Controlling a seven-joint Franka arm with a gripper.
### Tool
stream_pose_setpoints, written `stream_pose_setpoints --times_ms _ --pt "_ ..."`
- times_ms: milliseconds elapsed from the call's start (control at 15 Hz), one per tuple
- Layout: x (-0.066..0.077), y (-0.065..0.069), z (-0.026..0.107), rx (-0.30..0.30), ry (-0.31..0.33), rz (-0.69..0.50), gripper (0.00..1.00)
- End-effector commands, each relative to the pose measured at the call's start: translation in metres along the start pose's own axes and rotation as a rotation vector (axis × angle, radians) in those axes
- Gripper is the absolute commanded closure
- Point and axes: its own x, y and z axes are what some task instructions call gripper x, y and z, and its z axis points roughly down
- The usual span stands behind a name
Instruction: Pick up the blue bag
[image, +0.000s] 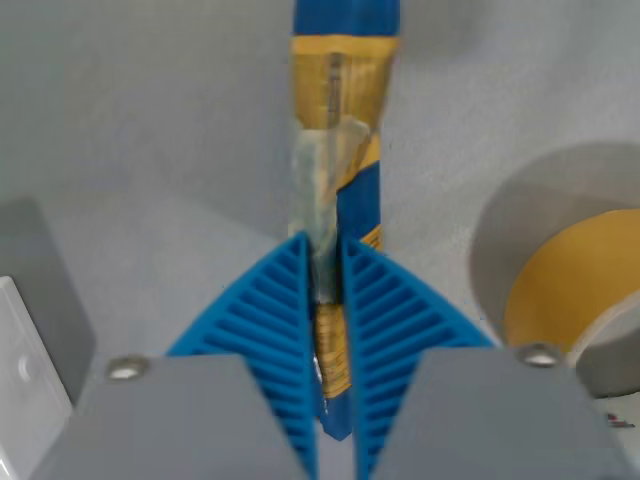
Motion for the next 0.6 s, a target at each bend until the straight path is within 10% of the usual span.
stream_pose_setpoints --times_ms 67,600 --pt "-0.007 -0.002 -0.002 0.051 0.095 0.02 1.0" --pt "-0.009 0.002 -0.037 0.043 0.057 0.019 1.0"
